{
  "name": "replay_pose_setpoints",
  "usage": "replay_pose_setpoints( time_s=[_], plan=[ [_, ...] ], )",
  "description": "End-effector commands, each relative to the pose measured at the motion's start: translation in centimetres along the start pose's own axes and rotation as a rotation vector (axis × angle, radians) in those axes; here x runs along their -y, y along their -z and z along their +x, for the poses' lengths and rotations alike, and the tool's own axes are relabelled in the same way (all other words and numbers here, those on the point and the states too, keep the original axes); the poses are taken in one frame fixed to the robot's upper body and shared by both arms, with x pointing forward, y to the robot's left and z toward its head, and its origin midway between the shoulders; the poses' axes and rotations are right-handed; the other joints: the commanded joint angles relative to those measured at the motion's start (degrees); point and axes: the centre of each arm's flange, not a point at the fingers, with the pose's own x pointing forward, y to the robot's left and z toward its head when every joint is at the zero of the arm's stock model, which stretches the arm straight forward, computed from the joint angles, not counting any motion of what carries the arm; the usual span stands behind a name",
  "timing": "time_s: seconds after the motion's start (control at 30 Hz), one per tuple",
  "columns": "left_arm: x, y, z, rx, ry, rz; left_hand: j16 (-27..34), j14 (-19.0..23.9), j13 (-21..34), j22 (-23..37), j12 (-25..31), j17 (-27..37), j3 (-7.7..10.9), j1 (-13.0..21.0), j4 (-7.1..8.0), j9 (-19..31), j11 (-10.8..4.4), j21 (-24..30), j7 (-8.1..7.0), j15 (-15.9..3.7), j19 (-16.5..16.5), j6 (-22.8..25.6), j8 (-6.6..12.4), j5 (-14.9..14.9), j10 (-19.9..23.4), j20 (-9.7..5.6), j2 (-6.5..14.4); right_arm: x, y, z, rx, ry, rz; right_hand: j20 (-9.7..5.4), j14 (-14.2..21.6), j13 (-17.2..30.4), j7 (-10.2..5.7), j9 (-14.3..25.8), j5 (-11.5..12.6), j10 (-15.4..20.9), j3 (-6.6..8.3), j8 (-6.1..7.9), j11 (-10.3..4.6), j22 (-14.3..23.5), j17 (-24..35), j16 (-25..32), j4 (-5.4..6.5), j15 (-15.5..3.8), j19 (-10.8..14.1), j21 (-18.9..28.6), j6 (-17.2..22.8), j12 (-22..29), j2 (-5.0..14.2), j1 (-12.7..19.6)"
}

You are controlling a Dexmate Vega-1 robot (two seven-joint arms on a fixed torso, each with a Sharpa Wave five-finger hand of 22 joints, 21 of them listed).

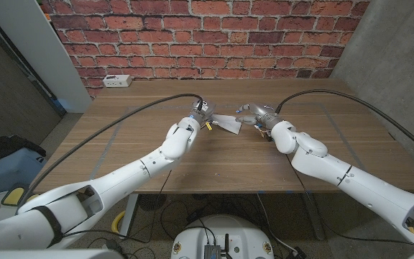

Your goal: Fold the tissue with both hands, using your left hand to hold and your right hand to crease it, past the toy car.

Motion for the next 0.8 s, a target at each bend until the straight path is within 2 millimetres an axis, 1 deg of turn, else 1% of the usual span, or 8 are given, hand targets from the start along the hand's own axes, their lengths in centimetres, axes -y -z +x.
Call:
replay_pose_setpoints(
  time_s=[0.03,0.17,0.3,0.4,0.47,0.5,0.63,0.8],
  plan=[
    [-0.2,-0.9,0.3,-0.01,0.001,-0.011,-0.2,0.5,0.1,0.3,0.5,0.2,0.39,0.2,-0.22,2.6,0.16,0.7,6.06,-6.36,0.3,6.2,5.3,0.6,0.8,-0.07,-0.5,-0.6,0.0,0.2,-0.016,-0.091,-0.041,0.06,2.1,0.0,0.22,0.1,0.3,3.7,0.0,1.41,-0.42,0.1,-0.2,1.0,-0.56,-0.9,1.1,-0.3,4.1,1.2,0.1,-0.7],
    [-0.4,-1.1,0.4,-0.002,0.0,0.0,-0.2,0.6,0.1,0.4,0.5,0.2,0.49,0.2,-0.21,2.9,0.13,1.0,6.03,-6.36,0.2,6.1,5.35,0.7,0.8,-0.08,-0.5,-0.8,0.1,0.2,-0.021,-0.105,-0.051,0.08,2.5,-0.1,0.03,0.1,0.3,4.3,-0.01,1.7,-0.79,0.1,-0.4,1.1,-0.8,-1.08,1.4,-0.4,5.3,1.2,0.02,-0.7],
    [-0.5,-1.3,0.6,0.005,-0.002,0.015,-0.3,0.5,0.1,0.4,0.5,0.2,0.54,0.2,-0.21,3.1,0.2,1.1,6.03,-6.31,0.1,6.1,5.38,0.8,0.8,-0.08,-0.6,-0.9,0.0,0.2,-0.019,-0.112,-0.06,0.04,2.3,-0.1,0.41,0.1,0.3,3.7,0.01,1.73,-1.15,0.1,-0.5,1.1,-0.94,-1.05,1.5,-0.5,5.8,0.8,0.01,-0.6],
    [-0.7,-1.5,0.6,0.017,-0.008,0.036,-0.3,0.5,0.1,0.4,0.4,0.2,0.58,0.1,-0.17,3.2,0.15,1.2,6.03,-6.26,0.1,6.2,5.47,0.8,0.8,-0.17,-0.6,-1.0,-0.1,0.3,-0.022,-0.115,-0.076,0.05,2.2,-0.1,0.44,0.1,0.3,3.9,0.02,1.74,-1.15,0.1,-0.6,1.0,-1.0,-1.1,1.6,-0.5,6.0,0.7,0.01,-0.6],
    [-0.9,-1.7,0.6,0.032,-0.022,0.073,-0.4,0.4,0.1,0.4,0.4,0.2,0.6,0.0,-0.16,3.4,0.24,1.3,5.92,-6.36,0.0,6.1,5.47,0.9,0.7,-0.24,-0.6,-1.1,-0.1,0.3,-0.019,-0.119,-0.084,-0.01,2.4,-0.2,0.54,0.0,0.4,4.9,0.07,2.24,-1.18,0.1,-0.7,1.1,-1.14,-1.13,1.8,-0.7,7.8,0.9,0.07,-0.5],
    [-1.0,-1.8,0.6,0.037,-0.029,0.088,-0.4,0.4,0.1,0.5,0.4,0.2,0.6,0.0,-0.16,3.4,0.22,1.4,5.86,-6.34,0.0,6.1,5.47,0.9,0.7,-0.22,-0.7,-1.1,-0.2,0.3,-0.018,-0.122,-0.092,-0.01,2.4,-0.2,0.67,0.0,0.4,5.0,0.06,2.29,-1.1,0.1,-0.8,1.1,-1.16,-1.17,1.8,-0.7,8.1,0.9,0.06,-0.5],
    [-1.2,-2.1,0.7,0.065,-0.043,0.132,-0.5,0.1,0.2,0.5,0.3,0.2,0.6,-0.2,-0.08,3.7,0.16,1.5,5.75,-6.42,-0.3,6.0,5.51,0.9,0.5,-0.34,-0.8,-1.3,-0.4,0.4,-0.011,-0.129,-0.111,-0.18,2.9,-0.2,0.65,0.0,0.5,5.2,0.35,2.21,-1.15,0.1,-0.9,1.2,-1.45,-1.62,2.0,-0.8,8.3,0.8,0.28,-0.1],
    [-1.6,-2.5,0.8,0.104,-0.059,0.191,-0.5,0.0,0.2,0.5,0.2,0.3,0.62,-0.4,0.03,3.9,-0.14,1.7,5.44,-6.48,-0.4,6.0,5.53,0.9,0.2,-0.52,-0.8,-1.6,-0.5,0.5,-0.01,-0.138,-0.127,-0.34,3.1,-0.3,0.43,0.0,0.6,5.4,0.76,2.04,-2.17,0.1,-1.2,1.2,-1.9,-1.89,2.2,-0.9,8.5,0.6,0.53,0.7]
  ],
)
